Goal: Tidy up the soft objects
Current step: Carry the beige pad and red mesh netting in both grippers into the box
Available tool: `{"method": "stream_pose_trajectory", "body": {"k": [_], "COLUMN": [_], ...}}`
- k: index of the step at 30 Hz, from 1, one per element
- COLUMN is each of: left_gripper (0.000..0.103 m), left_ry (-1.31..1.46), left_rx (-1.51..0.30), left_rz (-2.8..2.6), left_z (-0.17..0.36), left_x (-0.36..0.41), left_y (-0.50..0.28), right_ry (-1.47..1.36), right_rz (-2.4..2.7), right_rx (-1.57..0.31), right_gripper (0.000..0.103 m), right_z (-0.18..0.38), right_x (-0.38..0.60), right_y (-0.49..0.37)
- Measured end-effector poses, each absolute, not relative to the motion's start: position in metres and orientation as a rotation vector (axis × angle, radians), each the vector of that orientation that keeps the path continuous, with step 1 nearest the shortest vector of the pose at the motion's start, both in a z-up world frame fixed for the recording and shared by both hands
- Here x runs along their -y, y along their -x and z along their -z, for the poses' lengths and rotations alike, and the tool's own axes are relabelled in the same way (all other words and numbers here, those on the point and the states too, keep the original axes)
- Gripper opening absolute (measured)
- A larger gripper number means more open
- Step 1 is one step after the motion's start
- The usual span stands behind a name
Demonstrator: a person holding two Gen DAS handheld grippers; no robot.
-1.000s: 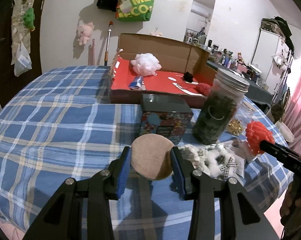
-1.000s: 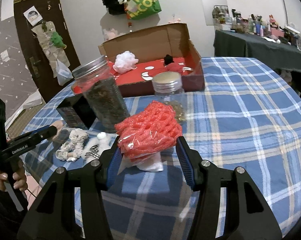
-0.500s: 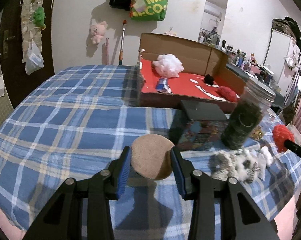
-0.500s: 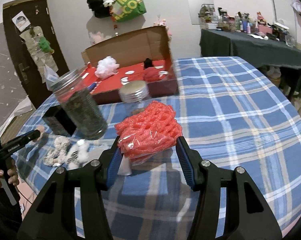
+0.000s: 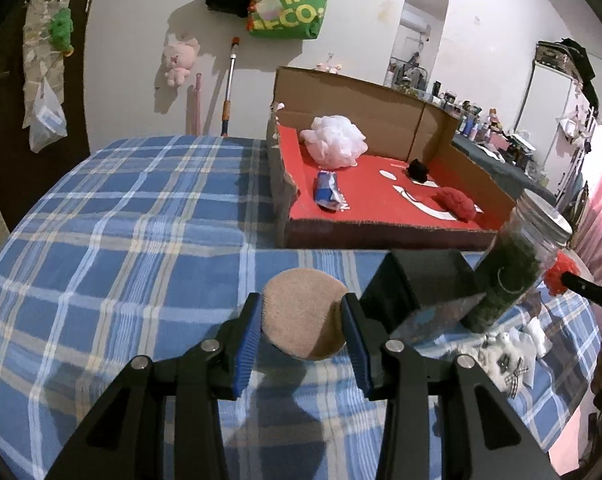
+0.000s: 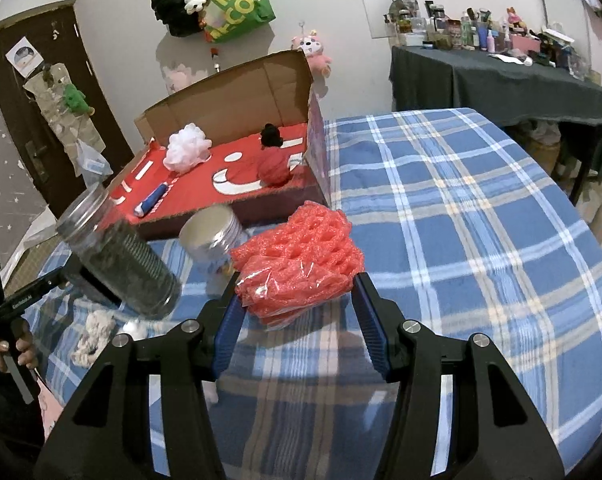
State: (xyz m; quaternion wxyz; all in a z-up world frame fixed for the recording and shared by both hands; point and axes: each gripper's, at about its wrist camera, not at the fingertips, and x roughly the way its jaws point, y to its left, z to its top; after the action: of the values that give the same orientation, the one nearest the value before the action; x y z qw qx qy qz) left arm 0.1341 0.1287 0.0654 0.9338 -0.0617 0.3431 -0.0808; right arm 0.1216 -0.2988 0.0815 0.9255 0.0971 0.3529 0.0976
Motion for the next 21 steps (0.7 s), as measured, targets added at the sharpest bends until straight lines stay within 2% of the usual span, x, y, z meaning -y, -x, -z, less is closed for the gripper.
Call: {"method": "stream_pose_trajectory", "body": {"k": [21], "left_gripper": [0.042], "left_ry": [0.045], "left_rx": [-0.681], "left_rz": [0.29], "left_z": [-0.074], "left_x": [-0.127], "left_y": [-0.169], "right_ry": [0.058], "right_rz": [-0.237], "right_rx": [-0.655], "right_gripper": [0.052], "right_z": [-0.095], "right_x": [0.288], "right_y": [-0.148]}}
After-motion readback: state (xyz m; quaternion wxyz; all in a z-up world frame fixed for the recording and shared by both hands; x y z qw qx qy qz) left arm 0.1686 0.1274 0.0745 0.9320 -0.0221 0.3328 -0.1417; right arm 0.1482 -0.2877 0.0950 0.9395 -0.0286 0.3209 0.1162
